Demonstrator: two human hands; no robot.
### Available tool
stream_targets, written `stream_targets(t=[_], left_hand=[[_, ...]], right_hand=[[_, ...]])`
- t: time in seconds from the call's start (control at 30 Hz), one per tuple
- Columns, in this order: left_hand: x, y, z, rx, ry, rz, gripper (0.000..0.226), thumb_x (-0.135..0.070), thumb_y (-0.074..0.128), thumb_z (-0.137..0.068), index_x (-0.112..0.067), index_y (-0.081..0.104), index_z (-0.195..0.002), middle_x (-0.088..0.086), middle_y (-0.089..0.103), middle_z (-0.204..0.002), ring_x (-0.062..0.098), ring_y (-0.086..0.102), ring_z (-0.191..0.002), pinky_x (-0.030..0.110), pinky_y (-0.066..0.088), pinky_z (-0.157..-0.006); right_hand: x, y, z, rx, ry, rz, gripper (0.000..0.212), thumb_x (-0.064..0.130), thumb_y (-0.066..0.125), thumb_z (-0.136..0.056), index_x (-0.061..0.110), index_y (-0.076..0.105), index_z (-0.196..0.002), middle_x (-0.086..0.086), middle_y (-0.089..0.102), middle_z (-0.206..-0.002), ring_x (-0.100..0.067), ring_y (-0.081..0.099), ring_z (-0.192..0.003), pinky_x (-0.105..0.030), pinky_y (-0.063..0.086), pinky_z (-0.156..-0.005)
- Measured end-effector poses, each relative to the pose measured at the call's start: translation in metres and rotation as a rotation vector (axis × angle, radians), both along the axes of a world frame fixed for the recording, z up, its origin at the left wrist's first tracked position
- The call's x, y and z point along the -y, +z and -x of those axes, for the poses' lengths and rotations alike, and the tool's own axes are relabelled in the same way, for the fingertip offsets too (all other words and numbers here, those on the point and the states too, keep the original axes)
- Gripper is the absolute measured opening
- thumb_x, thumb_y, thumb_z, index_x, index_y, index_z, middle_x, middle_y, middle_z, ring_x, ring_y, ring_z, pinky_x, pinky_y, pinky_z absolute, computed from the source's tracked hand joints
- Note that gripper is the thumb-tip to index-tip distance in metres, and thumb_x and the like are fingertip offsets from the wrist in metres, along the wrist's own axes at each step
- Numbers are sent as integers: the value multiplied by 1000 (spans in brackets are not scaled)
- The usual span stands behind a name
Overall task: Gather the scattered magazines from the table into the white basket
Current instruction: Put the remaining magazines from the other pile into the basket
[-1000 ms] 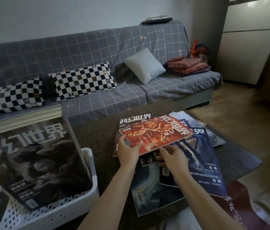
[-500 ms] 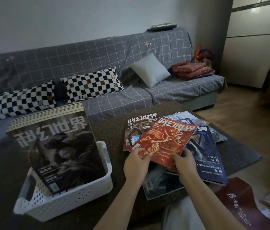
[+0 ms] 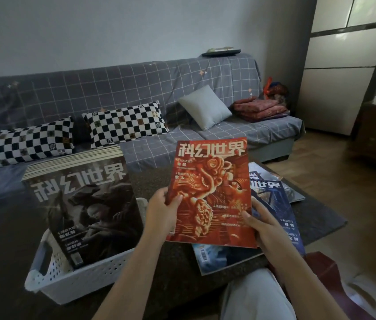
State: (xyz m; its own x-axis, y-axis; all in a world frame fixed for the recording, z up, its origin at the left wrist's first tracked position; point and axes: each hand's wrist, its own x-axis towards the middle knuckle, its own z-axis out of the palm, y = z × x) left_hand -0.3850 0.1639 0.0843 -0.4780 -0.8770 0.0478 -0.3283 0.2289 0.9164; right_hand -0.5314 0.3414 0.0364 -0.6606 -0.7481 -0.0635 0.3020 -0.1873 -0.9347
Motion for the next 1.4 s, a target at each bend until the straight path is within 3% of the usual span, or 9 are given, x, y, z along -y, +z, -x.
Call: stream_targets(t=[0.13,0.3,0.4,0.5,0.63,0.83,1.0,1.1,1.4], left_hand=[[9,25,-42,-157,41,29,30,-31,66,-88,-24,54,-115,-4,66,-104,12,67,-85,33,55,-71],[16,48,-98,-289,106,87,13,-31,66,-88,-38,56,-92,-7,71,-95,12,71,-79,34,57,-66],[21,55,-131,-331,139,92,14,-33,66,-87,-39,56,-93,-8,74,-89,10,73,-74,28,57,-55],[31,56,-160,-371,212,115,15,-32,67,-85,-34,59,-98,-7,74,-92,11,73,-76,28,57,-57],[51,51,-192,-351,331,197,8,-27,67,-88,-33,64,-92,-13,73,-88,2,70,-75,16,52,-53],[80,24,-216,-210,474,211,10,-27,73,-81,-31,68,-88,-14,72,-80,1,69,-72,17,47,-59],[90,-12,-218,-108,508,153,15,-25,77,-78,-29,70,-91,-15,71,-82,1,66,-77,22,50,-66],[90,-26,-215,-90,527,110,14,-23,76,-79,-29,70,-90,-19,69,-79,-4,63,-75,17,46,-62],[96,-22,-212,-115,544,115,11,-20,76,-80,-28,69,-81,-14,69,-77,6,67,-74,19,48,-61]], right_hand=[[20,17,-19,-75,73,-1,35,21,64,-81,30,60,-115,-4,72,-104,-27,69,-94,-49,56,-76],[53,42,-52,-162,154,118,30,24,63,-78,24,64,-107,-4,72,-101,-24,70,-91,-31,57,-67],[76,55,-71,-218,159,167,30,30,64,-77,22,64,-106,-4,72,-101,-21,71,-89,-28,57,-66],[101,64,-89,-305,167,164,29,34,64,-77,24,64,-104,1,73,-98,-18,71,-88,-26,56,-66],[136,69,-111,-439,186,129,16,31,64,-83,29,65,-99,1,72,-96,-17,70,-87,-33,58,-71],[175,61,-133,-605,149,-31,16,28,63,-87,41,55,-94,15,65,-93,-1,64,-83,-15,51,-62],[188,35,-138,-725,113,-217,14,29,63,-87,35,54,-96,21,61,-86,4,58,-75,-11,41,-56],[188,19,-137,-762,122,-283,13,30,63,-87,34,54,-94,12,64,-88,-1,60,-75,-15,43,-56],[193,14,-139,-895,-34,-286,10,26,63,-88,26,60,-98,11,63,-82,-2,57,-71,-17,43,-58]])
